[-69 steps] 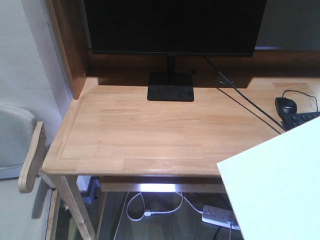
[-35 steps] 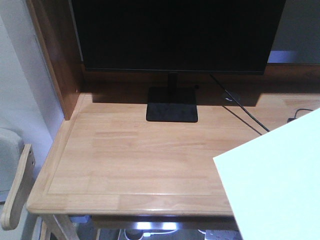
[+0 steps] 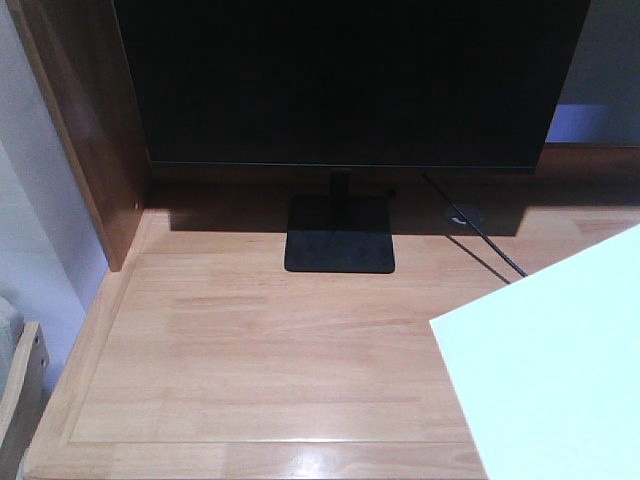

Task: Grab stapler and paper to desk for stapling

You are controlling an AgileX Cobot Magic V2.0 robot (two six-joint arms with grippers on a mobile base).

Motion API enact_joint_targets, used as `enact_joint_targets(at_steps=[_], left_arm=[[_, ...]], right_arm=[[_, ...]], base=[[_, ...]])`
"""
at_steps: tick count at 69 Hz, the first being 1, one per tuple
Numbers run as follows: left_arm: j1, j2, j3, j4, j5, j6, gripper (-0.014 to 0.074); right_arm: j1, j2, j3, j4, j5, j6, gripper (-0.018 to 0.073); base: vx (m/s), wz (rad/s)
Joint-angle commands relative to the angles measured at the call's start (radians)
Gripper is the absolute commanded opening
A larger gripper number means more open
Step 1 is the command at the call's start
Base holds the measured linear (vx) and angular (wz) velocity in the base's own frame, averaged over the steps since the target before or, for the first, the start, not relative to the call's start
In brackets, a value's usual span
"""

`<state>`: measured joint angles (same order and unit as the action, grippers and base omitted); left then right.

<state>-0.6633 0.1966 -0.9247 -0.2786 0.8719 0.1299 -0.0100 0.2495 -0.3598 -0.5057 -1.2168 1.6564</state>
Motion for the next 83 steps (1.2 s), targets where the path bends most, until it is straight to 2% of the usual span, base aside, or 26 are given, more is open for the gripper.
enact_joint_targets(at_steps=[1,83], left_arm=[[-0.002,0.018,-0.025,-0.021,-0.118,0.000,-0.0006],[-0.002,0.018,-0.025,-0.021,-0.118,0.000,-0.0006]], right_arm=[[-0.004,0.013,-0.030,0.021,-0.114,-0.006,-0.0006],[-0.004,0.013,-0.030,0.021,-0.114,-0.006,-0.0006]], base=[[0.09,-0.02],[0.03,0.00]])
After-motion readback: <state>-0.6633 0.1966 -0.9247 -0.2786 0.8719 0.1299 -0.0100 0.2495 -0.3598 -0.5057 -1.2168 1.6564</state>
